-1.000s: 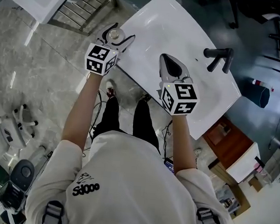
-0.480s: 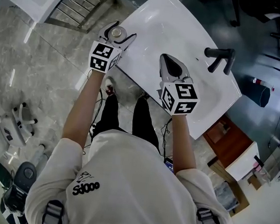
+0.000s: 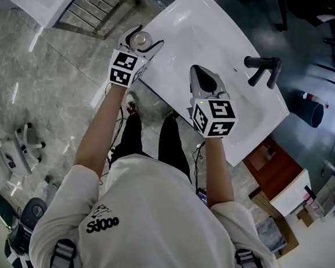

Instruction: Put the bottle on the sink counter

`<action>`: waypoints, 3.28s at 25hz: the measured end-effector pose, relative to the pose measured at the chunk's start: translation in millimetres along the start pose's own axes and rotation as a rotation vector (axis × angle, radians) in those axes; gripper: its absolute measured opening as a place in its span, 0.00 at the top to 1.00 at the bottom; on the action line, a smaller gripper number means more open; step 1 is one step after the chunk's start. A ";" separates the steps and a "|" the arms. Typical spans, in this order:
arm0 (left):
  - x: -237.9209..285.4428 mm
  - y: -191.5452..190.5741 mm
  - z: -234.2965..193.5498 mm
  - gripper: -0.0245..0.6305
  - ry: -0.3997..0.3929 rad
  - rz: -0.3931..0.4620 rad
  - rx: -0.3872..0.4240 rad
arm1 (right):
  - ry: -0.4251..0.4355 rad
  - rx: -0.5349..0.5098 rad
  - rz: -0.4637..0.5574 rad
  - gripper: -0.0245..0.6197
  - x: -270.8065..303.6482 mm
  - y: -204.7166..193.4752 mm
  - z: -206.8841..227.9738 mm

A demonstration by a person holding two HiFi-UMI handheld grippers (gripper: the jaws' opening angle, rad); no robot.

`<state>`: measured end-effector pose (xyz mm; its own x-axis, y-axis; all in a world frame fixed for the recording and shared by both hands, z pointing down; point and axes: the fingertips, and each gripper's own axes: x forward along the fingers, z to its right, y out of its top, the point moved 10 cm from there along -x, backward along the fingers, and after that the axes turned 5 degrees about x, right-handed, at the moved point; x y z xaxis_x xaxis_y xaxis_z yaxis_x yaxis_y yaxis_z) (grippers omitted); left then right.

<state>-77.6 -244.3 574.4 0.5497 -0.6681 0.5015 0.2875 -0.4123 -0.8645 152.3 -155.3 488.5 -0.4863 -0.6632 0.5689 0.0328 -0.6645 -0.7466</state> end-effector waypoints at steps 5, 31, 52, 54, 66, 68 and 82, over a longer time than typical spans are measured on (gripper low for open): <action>-0.1 -2.2 2.4 0.43 0.013 -0.007 0.015 | 0.001 -0.002 0.002 0.95 -1.3 0.1 -3.5; -23.6 -15.5 0.2 0.38 0.004 -0.041 -0.063 | -0.011 -0.003 0.017 0.95 -29.8 -13.6 -21.6; -88.6 -21.0 -10.2 0.49 -0.017 -0.003 -0.115 | -0.063 -0.037 0.094 0.95 -61.4 7.0 -33.6; -98.5 -13.1 -14.6 0.61 0.016 0.004 -0.088 | -0.073 -0.044 0.112 0.95 -66.0 15.3 -34.6; -155.7 63.9 -24.8 0.95 0.054 0.180 -0.027 | -0.085 -0.154 0.236 0.95 -82.0 73.5 -53.4; -163.6 78.2 -24.0 0.95 0.047 0.202 0.008 | -0.073 -0.164 0.259 0.95 -85.3 83.2 -59.0; -207.4 161.8 -7.6 0.95 0.026 0.349 0.199 | -0.006 -0.291 0.412 0.95 -118.6 136.9 -89.3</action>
<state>-151.0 -177.2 330.8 0.6220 -0.7632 0.1748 0.2346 -0.0313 -0.9716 136.5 -136.8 288.1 -0.4794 -0.8526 0.2080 -0.0239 -0.2243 -0.9742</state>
